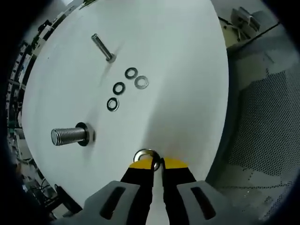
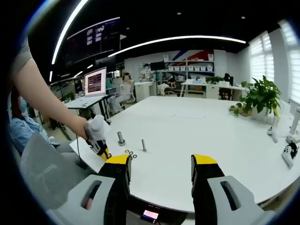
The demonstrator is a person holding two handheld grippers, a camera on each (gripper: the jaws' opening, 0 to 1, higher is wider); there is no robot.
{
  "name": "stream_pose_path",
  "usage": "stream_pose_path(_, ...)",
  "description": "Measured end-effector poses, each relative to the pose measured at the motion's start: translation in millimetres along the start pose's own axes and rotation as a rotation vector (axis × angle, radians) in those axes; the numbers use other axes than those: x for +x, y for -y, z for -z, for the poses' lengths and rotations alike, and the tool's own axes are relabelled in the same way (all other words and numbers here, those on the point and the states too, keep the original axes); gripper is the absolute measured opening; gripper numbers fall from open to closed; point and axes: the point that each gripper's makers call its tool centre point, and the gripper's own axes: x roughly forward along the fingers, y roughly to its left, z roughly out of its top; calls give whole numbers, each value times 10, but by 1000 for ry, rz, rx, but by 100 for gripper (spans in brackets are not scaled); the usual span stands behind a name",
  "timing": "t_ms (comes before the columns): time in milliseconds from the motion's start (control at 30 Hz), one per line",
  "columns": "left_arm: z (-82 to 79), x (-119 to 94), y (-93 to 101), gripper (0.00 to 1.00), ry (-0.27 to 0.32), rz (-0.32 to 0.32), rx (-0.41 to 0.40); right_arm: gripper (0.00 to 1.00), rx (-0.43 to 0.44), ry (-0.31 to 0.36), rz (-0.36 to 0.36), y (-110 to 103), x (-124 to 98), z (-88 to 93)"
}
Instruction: Place the washer onto the threaded stud by aligning its center hole with the stud, sliding it down to the base, and recovering from edge contact or off-axis alignment until the washer reaches the visible bottom stop.
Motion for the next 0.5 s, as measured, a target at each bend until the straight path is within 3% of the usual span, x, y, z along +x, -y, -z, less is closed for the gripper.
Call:
stream_pose_path(100, 2, -9, 14, 3, -4, -16, 66, 54, -7, -6, -2, -9, 8, 6)
stream_pose_path(233, 8, -12, -15, 3, 22, -6, -5, 54, -21, -12, -12, -37, 21, 10)
stream_pose_path(333, 11, 0, -13, 3, 25, -4, 5, 54, -15, -15, -7, -24, 18, 20)
stream_pose_path(400, 9, 2, 0, 3, 1, 0, 66, 54, -8, -14, -5, -15, 23, 20)
stream_pose_path(500, -6, 12, -2, 3, -33, 1, 66, 54, -14, -17, -9, -28, 25, 24)
